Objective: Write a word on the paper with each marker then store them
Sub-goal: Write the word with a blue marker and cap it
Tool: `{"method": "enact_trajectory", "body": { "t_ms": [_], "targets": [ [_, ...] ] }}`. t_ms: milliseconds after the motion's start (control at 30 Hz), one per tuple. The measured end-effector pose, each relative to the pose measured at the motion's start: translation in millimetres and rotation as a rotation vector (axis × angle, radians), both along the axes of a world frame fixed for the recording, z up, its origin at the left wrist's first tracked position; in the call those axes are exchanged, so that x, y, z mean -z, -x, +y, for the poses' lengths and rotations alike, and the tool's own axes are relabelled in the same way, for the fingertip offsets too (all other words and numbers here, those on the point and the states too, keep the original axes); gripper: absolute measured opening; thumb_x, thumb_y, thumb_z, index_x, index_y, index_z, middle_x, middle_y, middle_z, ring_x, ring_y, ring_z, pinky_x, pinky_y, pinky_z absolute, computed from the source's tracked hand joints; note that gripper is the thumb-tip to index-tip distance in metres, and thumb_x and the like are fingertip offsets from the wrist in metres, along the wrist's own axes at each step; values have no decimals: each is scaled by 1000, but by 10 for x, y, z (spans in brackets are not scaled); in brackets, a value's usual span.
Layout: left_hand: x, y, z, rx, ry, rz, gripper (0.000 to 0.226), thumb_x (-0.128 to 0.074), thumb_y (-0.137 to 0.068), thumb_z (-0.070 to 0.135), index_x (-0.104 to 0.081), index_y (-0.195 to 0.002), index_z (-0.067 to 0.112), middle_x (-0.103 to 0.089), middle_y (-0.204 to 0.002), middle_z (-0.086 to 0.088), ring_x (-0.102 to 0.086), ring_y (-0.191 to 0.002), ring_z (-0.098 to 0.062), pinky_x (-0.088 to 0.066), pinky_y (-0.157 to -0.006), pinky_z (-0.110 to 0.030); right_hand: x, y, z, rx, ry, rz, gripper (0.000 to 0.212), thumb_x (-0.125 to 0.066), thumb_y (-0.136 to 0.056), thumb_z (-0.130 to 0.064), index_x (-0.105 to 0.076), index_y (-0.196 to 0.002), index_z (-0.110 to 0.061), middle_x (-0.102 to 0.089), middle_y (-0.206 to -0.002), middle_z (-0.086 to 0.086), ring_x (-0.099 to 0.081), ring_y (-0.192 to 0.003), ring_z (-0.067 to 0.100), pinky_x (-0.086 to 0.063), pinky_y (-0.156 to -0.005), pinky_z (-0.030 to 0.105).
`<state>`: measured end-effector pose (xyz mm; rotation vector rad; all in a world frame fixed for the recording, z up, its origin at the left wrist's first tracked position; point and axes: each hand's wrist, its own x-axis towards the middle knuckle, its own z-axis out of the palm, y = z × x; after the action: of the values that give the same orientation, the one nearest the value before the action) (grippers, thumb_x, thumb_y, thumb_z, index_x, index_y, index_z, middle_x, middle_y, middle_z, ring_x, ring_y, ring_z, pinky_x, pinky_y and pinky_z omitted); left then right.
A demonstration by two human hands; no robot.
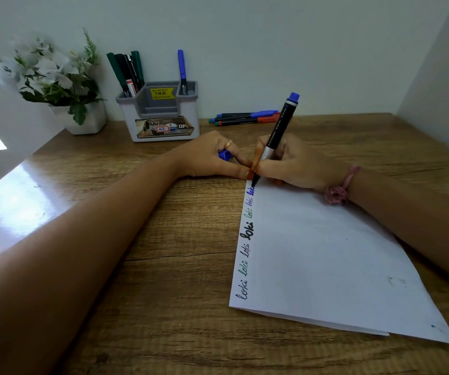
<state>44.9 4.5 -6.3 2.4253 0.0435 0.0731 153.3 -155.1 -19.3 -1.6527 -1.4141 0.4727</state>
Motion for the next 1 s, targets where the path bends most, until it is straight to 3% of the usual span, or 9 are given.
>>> {"method": "enact_trajectory", "body": {
  "t_ms": [67, 167, 367, 533, 667, 767, 833, 933, 1000],
  "targets": [
    [3, -1, 6, 1, -2, -7, 11, -71, -75, 32, -67, -84, 37, -64, -67, 18, -50, -60, -1, -38, -54, -6, -5, 0, -9, 0, 5, 5, 23, -58, -70, -17, -49, -75, 4, -46, -58, -1, -43, -47, 3, -36, -46, 16],
    [1, -3, 3, 7, -16, -4, 12, -71, -77, 29, -66, -85, 37, -64, -65, 25, -50, -60, 3, -37, -54, -5, -3, 6, -6, 13, -5, 24, 15, -59, -71, -17, -48, -74, -7, -47, -57, -4, -44, -48, 2, -38, -47, 17],
    [-4, 3, 6, 1, -9, 4, 12, -71, -77, 27, -65, -82, 37, -63, -63, 28, -50, -60, 1, -38, -54, -4, -3, 18, -6, 12, 16, 8, 18, -59, -72, -17, -52, -77, -2, -50, -63, 4, -46, -52, 4, -39, -49, 18],
    [-10, 5, -9, 7, -18, 14, 13, -71, -77, 26, -65, -82, 38, -63, -64, 29, -51, -61, 1, -39, -55, -5, 0, 6, -2, 28, 18, 3, 13, -62, -76, -14, -50, -71, -13, -50, -61, -2, -47, -51, 2, -39, -48, 16],
    [-18, 20, -30, -4, 4, -21, 16, -72, -69, 38, -69, -84, 37, -73, -88, 3, -62, -78, -22, -48, -70, -22, -14, 12, -7, 120, -112, 205, 11, -56, -75, -12, -48, -69, -16, -47, -53, -3, -41, -43, 6, -34, -40, 17],
    [-23, 29, -41, 8, 18, -7, 20, -73, -75, 30, -70, -94, 30, -71, -84, 14, -60, -72, 4, -41, -66, -5, -113, 12, -27, 163, -202, 280, 21, -52, -86, -1, -51, -74, -19, -44, -49, -8, -37, -41, 5, -30, -38, 17],
    [-28, 29, -32, -11, -1, -18, 26, -73, -76, 29, -69, -102, 29, -67, -77, 24, -57, -75, 13, -39, -68, -2, -202, 10, -22, 137, -226, 295, 21, -50, -84, -3, -54, -73, -20, -44, -55, -1, -36, -45, 7, -27, -40, 19],
    [-43, 32, -30, -27, -27, -61, 32, -71, -78, 31, -65, -110, 28, -58, -70, 38, -51, -77, 24, -36, -72, -7, -328, 3, 1, 149, -185, 334, 30, -43, -79, -9, -64, -62, -21, -59, -60, 4, -46, -49, 10, -31, -41, 19],
    [-37, 32, -26, -47, -9, -77, 27, -71, -78, 30, -64, -104, 32, -56, -61, 36, -51, -69, 21, -36, -71, -16, -384, 26, -4, 203, -113, 296, 41, -35, -86, -3, -65, -63, -18, -62, -57, 2, -48, -52, 14, -33, -43, 19]
  ]
}}
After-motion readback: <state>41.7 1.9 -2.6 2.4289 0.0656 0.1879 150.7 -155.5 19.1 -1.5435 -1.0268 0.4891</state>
